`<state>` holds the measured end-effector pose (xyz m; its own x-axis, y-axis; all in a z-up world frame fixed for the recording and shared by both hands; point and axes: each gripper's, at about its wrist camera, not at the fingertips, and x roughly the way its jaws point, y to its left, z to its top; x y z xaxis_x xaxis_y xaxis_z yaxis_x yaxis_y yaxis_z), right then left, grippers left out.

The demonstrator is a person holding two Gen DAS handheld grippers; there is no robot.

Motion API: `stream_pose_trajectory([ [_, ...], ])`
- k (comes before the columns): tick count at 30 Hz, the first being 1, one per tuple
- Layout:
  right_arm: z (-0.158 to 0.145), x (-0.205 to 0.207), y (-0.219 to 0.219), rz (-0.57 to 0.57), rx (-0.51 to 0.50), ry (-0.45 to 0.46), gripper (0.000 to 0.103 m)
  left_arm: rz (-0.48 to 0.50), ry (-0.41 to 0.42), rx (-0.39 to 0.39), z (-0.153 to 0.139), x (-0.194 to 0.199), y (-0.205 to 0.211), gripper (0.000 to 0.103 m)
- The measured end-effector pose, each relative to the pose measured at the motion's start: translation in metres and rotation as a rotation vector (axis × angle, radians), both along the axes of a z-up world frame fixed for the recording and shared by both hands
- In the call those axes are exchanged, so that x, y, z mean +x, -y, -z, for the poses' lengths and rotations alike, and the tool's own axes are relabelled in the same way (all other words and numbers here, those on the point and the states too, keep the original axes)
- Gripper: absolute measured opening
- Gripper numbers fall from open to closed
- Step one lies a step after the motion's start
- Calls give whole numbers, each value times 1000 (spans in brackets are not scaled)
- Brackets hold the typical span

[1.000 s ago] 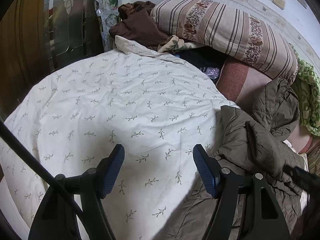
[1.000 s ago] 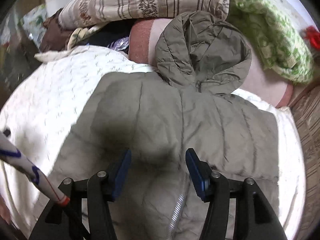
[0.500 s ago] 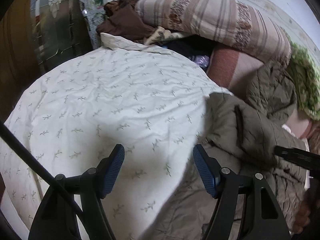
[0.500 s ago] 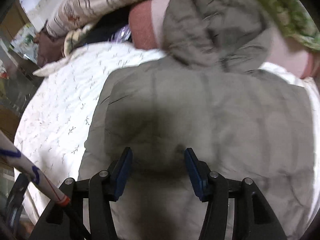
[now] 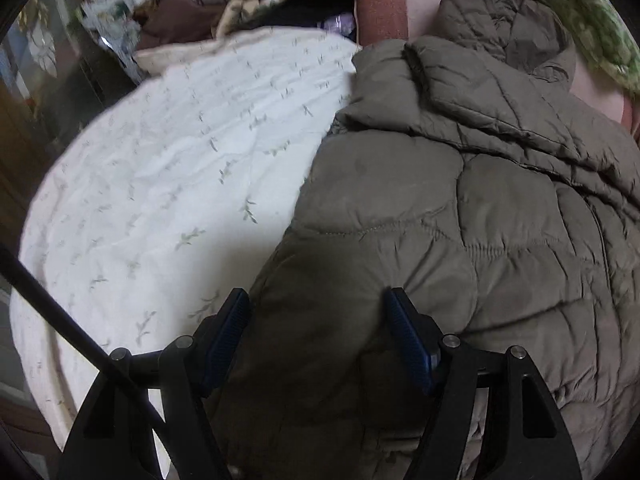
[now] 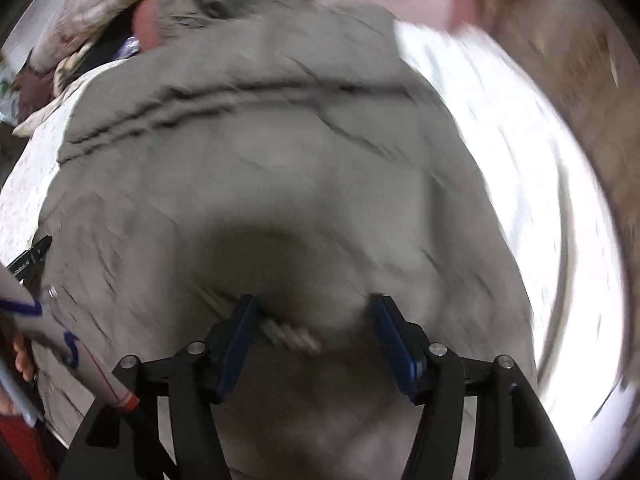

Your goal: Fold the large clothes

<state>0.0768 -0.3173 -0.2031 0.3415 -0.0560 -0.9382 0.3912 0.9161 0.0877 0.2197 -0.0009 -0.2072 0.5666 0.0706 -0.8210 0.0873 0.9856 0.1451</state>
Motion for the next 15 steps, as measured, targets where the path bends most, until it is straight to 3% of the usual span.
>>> stream_pose_trajectory([
  [4, -11, -25, 10, 2, -20, -13, 66, -5, -6, -33, -1, -13, -11, 70],
  [8, -54, -27, 12, 1, 7, 61, 67, -19, 5, -69, -13, -16, -19, 70],
  [15, -129, 38, -13, -49, -11, 190, 74, -49, 230, -43, -63, -16, -30, 70],
])
